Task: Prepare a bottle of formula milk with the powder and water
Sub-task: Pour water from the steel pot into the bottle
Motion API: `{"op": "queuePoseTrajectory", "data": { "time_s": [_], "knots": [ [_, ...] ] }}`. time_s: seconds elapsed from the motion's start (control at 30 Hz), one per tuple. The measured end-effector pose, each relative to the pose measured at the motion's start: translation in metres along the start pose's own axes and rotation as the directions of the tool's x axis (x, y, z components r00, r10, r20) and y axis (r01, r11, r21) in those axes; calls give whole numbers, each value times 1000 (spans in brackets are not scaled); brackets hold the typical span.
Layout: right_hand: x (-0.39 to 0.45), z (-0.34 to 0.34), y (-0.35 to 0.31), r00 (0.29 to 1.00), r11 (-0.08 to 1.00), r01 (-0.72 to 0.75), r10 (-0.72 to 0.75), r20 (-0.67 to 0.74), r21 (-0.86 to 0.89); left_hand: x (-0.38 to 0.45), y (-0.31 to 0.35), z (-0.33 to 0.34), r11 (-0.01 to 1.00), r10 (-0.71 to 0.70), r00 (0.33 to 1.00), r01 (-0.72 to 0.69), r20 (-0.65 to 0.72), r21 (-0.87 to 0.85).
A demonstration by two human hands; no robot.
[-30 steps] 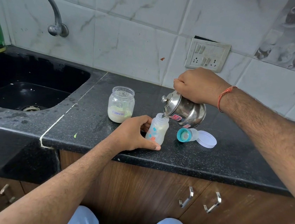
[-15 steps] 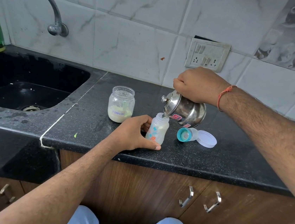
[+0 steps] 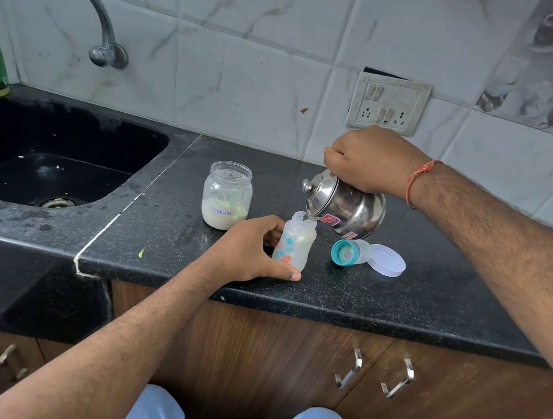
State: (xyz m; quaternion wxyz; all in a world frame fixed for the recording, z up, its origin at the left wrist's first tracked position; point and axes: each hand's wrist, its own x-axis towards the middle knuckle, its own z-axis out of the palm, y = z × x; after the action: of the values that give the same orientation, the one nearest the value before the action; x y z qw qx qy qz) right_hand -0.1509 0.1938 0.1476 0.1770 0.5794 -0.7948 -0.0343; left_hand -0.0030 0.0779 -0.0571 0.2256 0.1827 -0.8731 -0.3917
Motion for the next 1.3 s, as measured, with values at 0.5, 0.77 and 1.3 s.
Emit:
{"op": "queuePoseTrajectory", "data": {
  "time_s": [0.5,0.77,1.3],
  "knots": [
    [3,2,-3,1000,1000,17,-17,-21,-21,1,-3,2,1000,12,1000,-12,-17,-24],
    [2,2,-2,1000,1000,15,-15,-21,-18,1,-2,2,1000,14,1000,-14,-16,-20],
    [2,2,-3,1000,1000,19,-19,-16,-12,1,-4,3,999,17,1000,-17,-16,-30]
  ]
}}
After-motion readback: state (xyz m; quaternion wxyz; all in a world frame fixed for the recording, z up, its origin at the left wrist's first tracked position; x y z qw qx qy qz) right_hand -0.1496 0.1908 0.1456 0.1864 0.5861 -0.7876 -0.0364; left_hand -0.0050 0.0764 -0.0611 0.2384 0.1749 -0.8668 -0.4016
